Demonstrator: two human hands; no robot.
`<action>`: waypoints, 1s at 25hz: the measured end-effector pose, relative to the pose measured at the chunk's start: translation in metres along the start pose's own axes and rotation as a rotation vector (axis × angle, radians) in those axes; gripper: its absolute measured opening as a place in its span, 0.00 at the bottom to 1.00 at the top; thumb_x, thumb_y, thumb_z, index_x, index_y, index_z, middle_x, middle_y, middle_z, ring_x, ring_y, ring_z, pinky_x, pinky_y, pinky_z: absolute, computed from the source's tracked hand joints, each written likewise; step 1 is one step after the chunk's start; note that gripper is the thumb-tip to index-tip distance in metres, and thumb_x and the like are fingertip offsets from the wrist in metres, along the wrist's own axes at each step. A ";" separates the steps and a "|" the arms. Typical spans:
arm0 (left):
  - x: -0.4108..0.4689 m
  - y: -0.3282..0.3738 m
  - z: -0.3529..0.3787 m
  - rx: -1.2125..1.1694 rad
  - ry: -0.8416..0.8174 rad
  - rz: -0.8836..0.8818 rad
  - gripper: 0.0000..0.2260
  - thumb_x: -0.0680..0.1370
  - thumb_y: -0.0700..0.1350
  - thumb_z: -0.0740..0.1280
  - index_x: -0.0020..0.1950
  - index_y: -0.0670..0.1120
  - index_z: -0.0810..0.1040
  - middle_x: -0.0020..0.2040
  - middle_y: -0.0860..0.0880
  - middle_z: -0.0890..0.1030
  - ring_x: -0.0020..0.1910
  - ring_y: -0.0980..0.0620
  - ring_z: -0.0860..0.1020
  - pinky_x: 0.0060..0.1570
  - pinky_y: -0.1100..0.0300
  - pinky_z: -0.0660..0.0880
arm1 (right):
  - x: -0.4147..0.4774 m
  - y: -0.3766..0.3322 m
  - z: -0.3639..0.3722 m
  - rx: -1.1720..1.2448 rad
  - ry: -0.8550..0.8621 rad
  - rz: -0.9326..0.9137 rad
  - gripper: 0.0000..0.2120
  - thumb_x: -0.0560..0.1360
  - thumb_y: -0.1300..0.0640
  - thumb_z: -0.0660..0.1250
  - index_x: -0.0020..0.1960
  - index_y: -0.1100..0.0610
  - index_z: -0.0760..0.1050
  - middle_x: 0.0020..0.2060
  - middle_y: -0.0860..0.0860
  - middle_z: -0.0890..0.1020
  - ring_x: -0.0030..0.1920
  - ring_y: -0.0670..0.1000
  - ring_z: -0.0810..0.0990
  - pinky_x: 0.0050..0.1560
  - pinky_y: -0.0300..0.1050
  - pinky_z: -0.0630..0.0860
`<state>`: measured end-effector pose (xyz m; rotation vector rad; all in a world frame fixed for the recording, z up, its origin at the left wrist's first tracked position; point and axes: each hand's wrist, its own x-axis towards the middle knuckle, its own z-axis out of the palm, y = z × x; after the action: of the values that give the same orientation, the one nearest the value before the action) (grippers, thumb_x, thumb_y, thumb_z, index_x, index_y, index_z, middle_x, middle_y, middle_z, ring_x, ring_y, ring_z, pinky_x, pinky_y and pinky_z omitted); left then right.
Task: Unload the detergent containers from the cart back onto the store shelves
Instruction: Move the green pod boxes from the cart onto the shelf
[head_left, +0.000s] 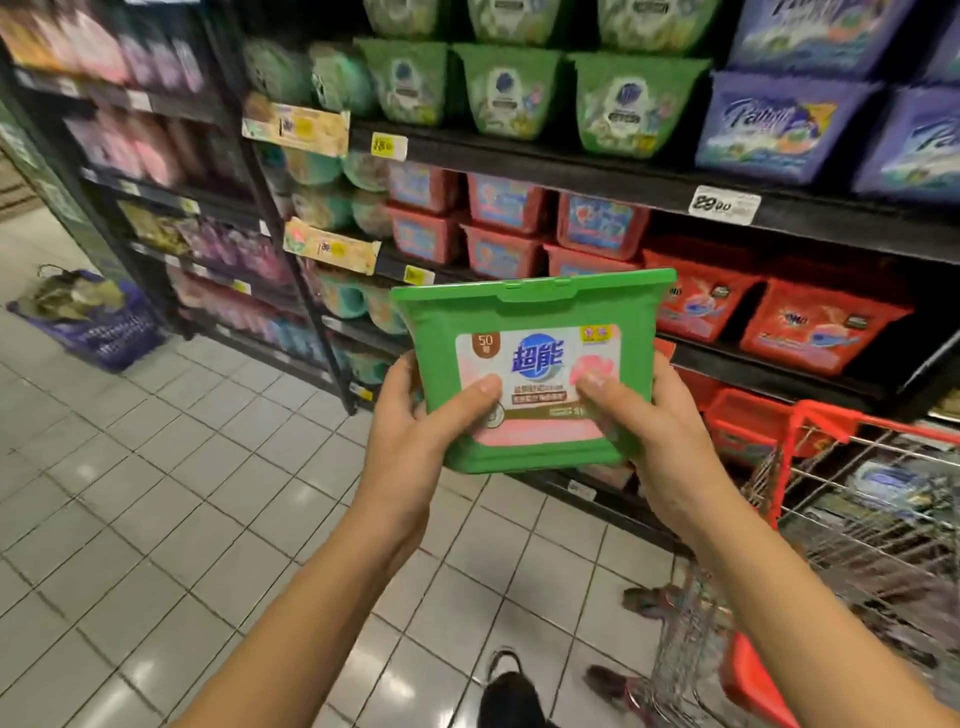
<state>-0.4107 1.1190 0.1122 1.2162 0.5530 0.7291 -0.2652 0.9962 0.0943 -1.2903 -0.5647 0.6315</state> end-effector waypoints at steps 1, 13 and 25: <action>0.022 0.010 0.001 -0.002 -0.025 0.023 0.29 0.66 0.42 0.74 0.66 0.41 0.73 0.56 0.45 0.84 0.53 0.47 0.83 0.47 0.59 0.80 | 0.019 -0.008 0.005 -0.001 0.016 -0.030 0.31 0.66 0.49 0.75 0.65 0.56 0.70 0.56 0.54 0.83 0.55 0.57 0.83 0.50 0.52 0.81; 0.250 0.149 0.053 0.020 -0.299 0.375 0.30 0.66 0.47 0.72 0.66 0.43 0.73 0.57 0.46 0.83 0.55 0.48 0.82 0.53 0.56 0.80 | 0.221 -0.149 0.043 0.002 0.170 -0.435 0.34 0.62 0.53 0.76 0.65 0.58 0.70 0.56 0.54 0.83 0.56 0.54 0.83 0.58 0.54 0.79; 0.454 0.259 0.096 0.043 -0.587 0.512 0.16 0.74 0.45 0.71 0.61 0.45 0.76 0.53 0.49 0.85 0.48 0.54 0.84 0.42 0.62 0.80 | 0.363 -0.281 0.071 -0.370 0.365 -0.659 0.38 0.62 0.45 0.75 0.67 0.57 0.67 0.59 0.51 0.81 0.56 0.47 0.81 0.53 0.39 0.79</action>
<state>-0.0956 1.4458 0.3878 1.5503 -0.2410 0.7356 -0.0266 1.2573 0.3952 -1.4107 -0.7697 -0.2641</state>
